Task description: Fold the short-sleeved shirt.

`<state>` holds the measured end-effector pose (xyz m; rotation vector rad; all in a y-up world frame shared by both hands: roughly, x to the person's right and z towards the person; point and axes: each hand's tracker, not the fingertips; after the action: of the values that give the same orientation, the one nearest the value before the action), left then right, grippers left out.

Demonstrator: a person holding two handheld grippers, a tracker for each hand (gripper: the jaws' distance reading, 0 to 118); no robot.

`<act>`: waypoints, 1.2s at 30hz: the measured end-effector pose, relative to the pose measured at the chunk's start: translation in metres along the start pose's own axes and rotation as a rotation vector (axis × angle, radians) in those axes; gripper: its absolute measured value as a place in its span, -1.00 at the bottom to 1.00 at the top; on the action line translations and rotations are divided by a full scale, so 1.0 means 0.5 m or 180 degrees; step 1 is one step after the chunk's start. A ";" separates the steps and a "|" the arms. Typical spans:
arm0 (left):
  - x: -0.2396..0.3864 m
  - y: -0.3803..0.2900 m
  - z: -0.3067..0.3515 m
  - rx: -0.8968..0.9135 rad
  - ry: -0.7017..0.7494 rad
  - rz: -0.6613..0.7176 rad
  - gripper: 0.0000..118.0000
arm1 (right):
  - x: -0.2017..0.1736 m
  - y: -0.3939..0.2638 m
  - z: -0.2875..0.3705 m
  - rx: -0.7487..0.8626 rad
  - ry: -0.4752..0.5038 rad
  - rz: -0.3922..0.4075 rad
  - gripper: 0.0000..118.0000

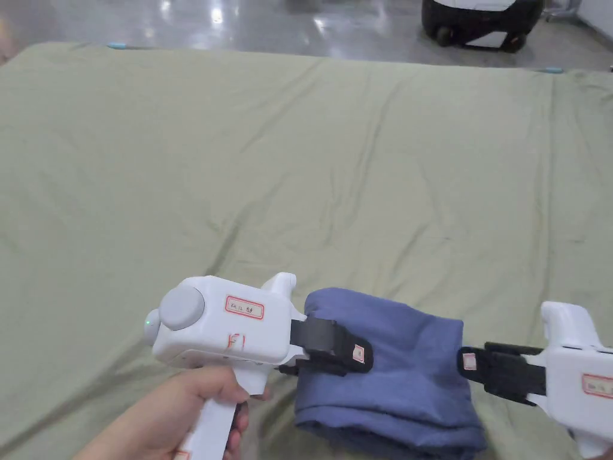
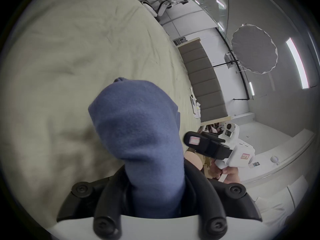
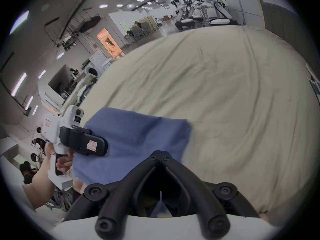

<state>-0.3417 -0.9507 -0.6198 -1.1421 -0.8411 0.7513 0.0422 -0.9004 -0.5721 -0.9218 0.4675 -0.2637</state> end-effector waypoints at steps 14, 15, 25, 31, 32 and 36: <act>-0.107 0.043 0.440 0.0042 0.1634 -0.0071 -0.65 | -0.062 -0.042 0.031 -0.0046 0.0054 0.0198 -1.00; -0.113 0.052 0.471 0.0034 0.1840 -0.0059 -0.65 | -0.065 -0.042 0.034 -0.0048 0.0033 0.0248 -1.00; -0.180 0.090 0.636 -0.0162 0.3328 0.0174 -0.66 | -0.080 -0.032 0.060 0.0120 -0.0036 0.0419 -1.00; -0.183 0.070 0.655 0.0101 0.3553 0.0432 0.87 | -0.078 -0.028 0.060 0.0078 -0.0076 0.0486 -1.00; -0.172 0.062 0.656 0.0368 0.3560 0.0321 0.98 | -0.077 -0.027 0.061 0.0080 -0.0055 0.0479 -1.00; -0.151 0.052 0.676 0.0475 0.3691 0.0361 0.86 | -0.076 -0.028 0.064 0.0088 -0.0013 0.0486 -1.00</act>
<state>-0.6742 -0.8543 -0.5936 -1.2459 0.2517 0.1371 0.0247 -0.8703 -0.5339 -0.8548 0.5266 -0.1291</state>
